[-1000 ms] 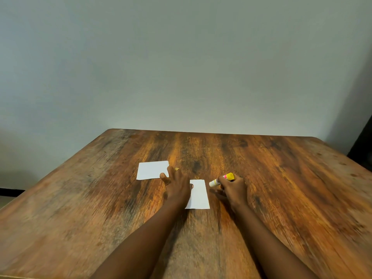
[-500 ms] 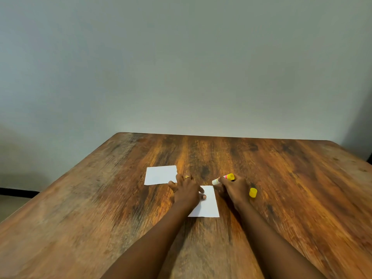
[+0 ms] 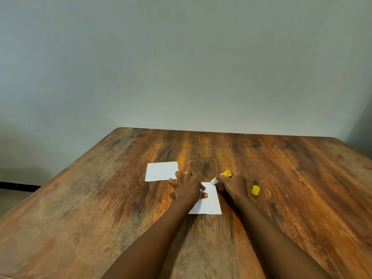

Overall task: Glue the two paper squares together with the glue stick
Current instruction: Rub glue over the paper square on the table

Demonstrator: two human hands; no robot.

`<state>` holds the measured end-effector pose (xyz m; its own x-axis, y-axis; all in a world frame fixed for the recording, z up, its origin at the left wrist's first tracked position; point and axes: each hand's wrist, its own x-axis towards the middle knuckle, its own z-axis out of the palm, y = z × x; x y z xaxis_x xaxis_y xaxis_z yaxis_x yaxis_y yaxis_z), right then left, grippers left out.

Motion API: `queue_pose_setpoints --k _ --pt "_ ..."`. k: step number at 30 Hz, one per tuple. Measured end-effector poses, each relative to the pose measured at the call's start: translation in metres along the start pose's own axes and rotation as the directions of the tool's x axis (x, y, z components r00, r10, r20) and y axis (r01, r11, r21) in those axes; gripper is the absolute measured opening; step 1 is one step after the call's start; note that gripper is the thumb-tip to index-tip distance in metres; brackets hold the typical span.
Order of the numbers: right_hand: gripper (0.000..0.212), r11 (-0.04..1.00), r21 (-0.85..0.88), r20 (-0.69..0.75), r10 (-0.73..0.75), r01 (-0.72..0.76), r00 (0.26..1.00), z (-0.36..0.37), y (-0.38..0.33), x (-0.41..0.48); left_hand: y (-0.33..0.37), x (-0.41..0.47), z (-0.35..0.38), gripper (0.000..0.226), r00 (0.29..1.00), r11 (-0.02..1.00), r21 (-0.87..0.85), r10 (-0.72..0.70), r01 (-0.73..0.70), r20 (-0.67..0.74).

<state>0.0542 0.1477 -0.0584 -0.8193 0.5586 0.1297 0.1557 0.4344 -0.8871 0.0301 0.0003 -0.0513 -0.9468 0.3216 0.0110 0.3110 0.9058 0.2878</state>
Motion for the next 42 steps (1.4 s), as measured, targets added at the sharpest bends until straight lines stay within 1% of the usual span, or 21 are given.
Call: queue_pose_setpoints --k 8,12,22,26,28,32,36,38,42 --pt "0.027 0.998 -0.057 -0.002 0.015 -0.015 1.0 -0.001 -0.002 -0.002 0.001 -0.003 -0.001 0.037 1.0 0.999 -0.025 -0.025 0.025 -0.002" --pt "0.022 0.997 -0.072 0.005 0.023 -0.023 1.0 -0.004 -0.001 -0.007 -0.001 -0.005 -0.002 0.038 1.0 1.0 -0.018 -0.023 0.023 0.001" --pt "0.021 0.998 -0.058 0.046 0.005 -0.002 0.999 -0.012 0.0 -0.028 0.0 -0.007 -0.002 0.039 0.999 0.999 -0.042 -0.031 0.032 0.02" --pt "0.024 1.0 -0.023 0.059 -0.001 0.003 0.998 -0.015 0.0 -0.036 0.002 -0.008 -0.001 0.038 0.999 0.998 -0.047 -0.046 0.047 0.024" --pt "0.022 1.0 -0.001 0.073 0.001 -0.001 0.997 -0.016 0.001 -0.041 0.002 -0.009 -0.001 0.037 0.999 0.997 -0.055 -0.053 0.053 0.013" --pt "0.019 1.0 0.017 0.042 0.013 -0.014 0.999 -0.019 0.003 -0.049 0.002 -0.012 -0.001 0.037 0.999 0.997 -0.058 -0.043 0.044 0.012" --pt "0.029 1.0 0.002 0.036 -0.001 0.001 0.999 -0.022 0.003 -0.055 0.003 -0.014 -0.003 0.038 0.999 0.997 -0.059 -0.041 0.042 0.009" --pt "0.028 1.0 -0.007 0.033 -0.011 0.011 0.999 -0.024 0.003 -0.058 0.003 -0.015 -0.004 0.039 0.999 0.997 -0.064 -0.03 0.031 0.011" --pt "0.025 0.999 0.036 0.033 -0.024 0.023 0.999 -0.026 0.004 -0.062 0.004 -0.016 -0.003 0.037 0.999 0.997 -0.062 -0.04 0.039 -0.024"
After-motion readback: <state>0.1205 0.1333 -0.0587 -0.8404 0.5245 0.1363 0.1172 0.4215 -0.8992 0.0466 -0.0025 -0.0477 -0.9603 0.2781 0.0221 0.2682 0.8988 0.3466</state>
